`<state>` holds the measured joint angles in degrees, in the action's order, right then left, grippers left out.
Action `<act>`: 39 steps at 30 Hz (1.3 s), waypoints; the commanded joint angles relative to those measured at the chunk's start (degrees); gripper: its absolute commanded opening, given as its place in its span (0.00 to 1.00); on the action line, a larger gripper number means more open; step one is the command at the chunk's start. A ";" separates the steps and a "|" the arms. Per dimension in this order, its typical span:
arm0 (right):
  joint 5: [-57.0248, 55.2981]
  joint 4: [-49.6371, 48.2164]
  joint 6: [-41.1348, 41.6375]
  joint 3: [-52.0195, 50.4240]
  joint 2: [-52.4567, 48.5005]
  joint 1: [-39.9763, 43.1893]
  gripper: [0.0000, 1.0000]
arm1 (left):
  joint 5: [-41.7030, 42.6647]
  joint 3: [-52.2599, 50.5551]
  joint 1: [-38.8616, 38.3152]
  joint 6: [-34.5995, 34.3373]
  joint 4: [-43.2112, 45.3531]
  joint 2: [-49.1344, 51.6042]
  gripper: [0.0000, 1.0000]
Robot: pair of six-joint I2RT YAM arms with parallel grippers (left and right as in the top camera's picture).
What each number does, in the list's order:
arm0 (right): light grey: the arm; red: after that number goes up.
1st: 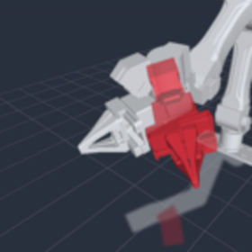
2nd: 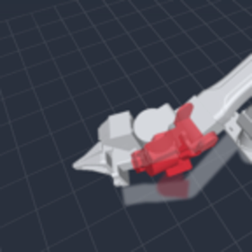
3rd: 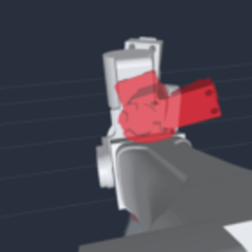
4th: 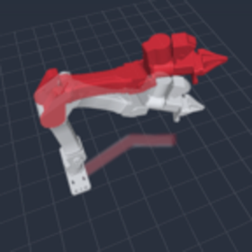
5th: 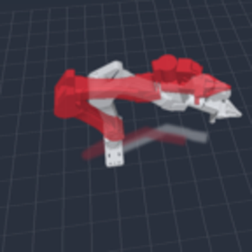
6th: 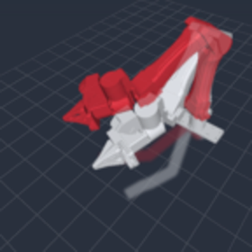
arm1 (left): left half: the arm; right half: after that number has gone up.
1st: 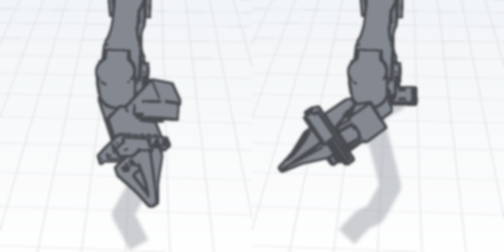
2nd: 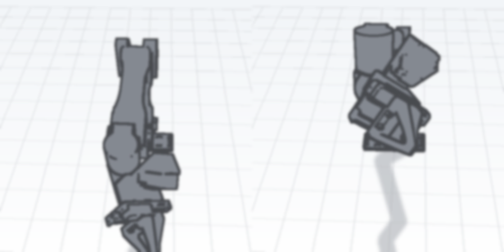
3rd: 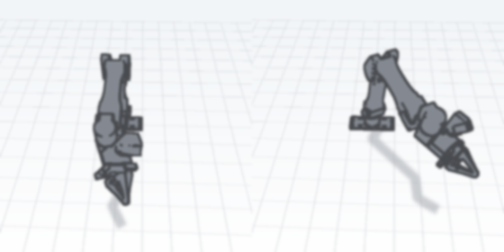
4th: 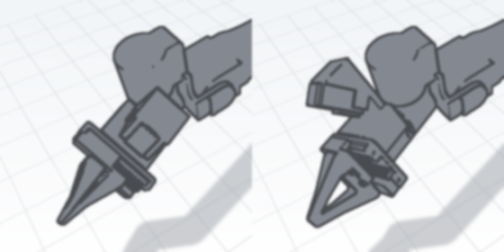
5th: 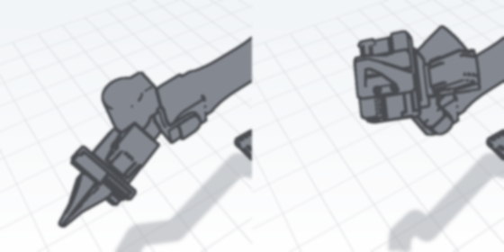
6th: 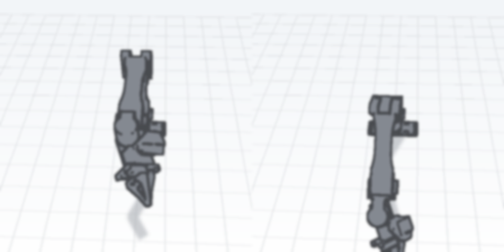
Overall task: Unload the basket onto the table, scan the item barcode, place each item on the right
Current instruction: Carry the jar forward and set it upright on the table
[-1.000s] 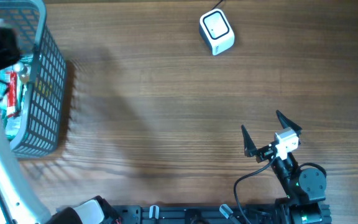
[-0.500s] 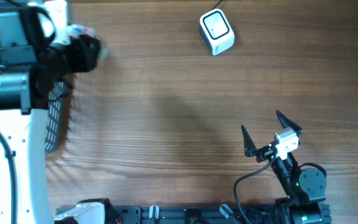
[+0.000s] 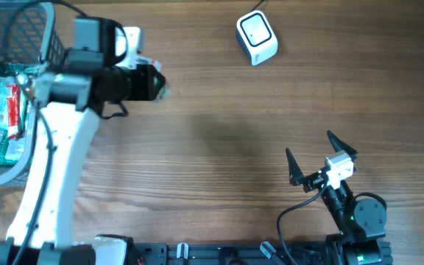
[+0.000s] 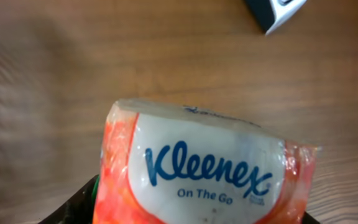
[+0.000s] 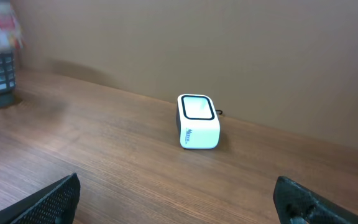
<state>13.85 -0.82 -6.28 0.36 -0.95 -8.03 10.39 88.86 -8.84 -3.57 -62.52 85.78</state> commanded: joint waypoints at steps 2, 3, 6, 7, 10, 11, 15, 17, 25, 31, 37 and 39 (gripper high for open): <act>-0.72 -0.15 0.26 -0.07 -0.07 0.28 1.00 | 0.28 -4.39 -2.58 -3.43 4.28 2.54 0.47; -0.70 -0.15 0.28 -0.07 -0.07 0.28 1.00 | 0.24 -5.40 -2.97 -3.98 5.51 2.93 0.46; -0.70 -0.15 0.28 -0.07 -0.07 0.28 1.00 | -0.13 -9.03 -4.15 -5.84 9.99 3.41 0.47; -0.70 -0.15 0.31 -0.07 -0.07 0.28 1.00 | -0.46 -10.64 -4.66 -6.88 11.85 3.43 0.46; -0.70 -0.15 0.28 -0.07 -0.07 0.28 1.00 | -3.34 -14.64 -6.21 -9.18 15.98 3.50 0.47; -0.70 -0.15 0.28 -0.07 -0.07 0.28 1.00 | -4.98 -15.91 -6.82 -9.73 17.18 3.50 0.47; -0.72 -0.15 0.28 -0.07 -0.07 0.28 1.00 | -12.26 -19.87 -9.79 -10.62 21.09 3.65 0.47; -0.70 -0.15 0.28 -0.07 -0.07 0.28 1.00 | -15.21 -20.63 -11.41 -10.62 21.79 4.17 0.47; -0.70 -0.15 0.28 -0.07 -0.07 0.28 1.00 | -17.55 -20.68 -14.25 -10.69 23.23 10.25 0.48; -0.70 -0.15 0.26 -0.07 -0.07 0.28 1.00 | -17.55 -20.68 -14.32 -11.72 24.59 14.34 0.49; -0.72 -0.15 0.28 -0.07 -0.07 0.28 1.00 | -17.55 -20.68 -14.29 -13.42 26.47 14.91 0.49; -0.70 -0.15 0.28 -0.07 -0.07 0.28 1.00 | -17.55 -20.68 -14.25 -13.70 27.23 14.91 0.49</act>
<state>13.85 -0.82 -6.26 0.36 -0.95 -8.03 -6.17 68.20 -22.98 -15.18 -36.69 100.42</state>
